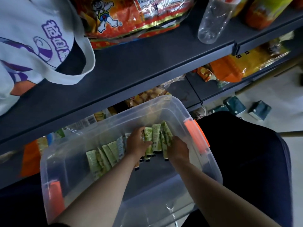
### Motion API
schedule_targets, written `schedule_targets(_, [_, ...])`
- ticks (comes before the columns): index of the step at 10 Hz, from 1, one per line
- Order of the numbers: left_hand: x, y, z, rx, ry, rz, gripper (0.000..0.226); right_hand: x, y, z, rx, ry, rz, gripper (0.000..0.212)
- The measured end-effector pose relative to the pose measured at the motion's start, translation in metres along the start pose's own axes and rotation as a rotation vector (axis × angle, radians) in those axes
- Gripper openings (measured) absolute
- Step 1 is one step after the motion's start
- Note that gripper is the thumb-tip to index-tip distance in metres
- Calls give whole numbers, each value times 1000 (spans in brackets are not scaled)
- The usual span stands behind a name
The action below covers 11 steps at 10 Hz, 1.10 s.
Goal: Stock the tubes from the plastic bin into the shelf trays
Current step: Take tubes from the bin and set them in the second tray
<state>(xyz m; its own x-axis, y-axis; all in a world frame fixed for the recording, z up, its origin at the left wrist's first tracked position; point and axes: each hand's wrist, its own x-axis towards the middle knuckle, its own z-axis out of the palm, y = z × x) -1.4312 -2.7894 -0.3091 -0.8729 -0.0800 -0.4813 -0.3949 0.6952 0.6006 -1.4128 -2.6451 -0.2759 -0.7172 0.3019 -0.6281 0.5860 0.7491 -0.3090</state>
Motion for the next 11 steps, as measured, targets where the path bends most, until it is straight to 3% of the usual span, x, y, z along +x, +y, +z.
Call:
schedule_targets(4, [4,-9,4,-137,-62,-12,66,-4,1,9,192,-43,324,26])
schedule_targets(6, [-6,-12,5,-193,-8,27,62,-7,0,10,256,-16,393,26])
schedule_targets(8, [-6,-13,0,-168,-106,3,63,-5,10,17,312,-5,460,24])
schedule_targets(10, [3,-16,-3,-71,-214,-19,76,-5,15,18,347,-81,445,18])
schedule_targets(11, [5,-16,-2,-40,-226,-20,79,-1,22,23,534,-163,507,20])
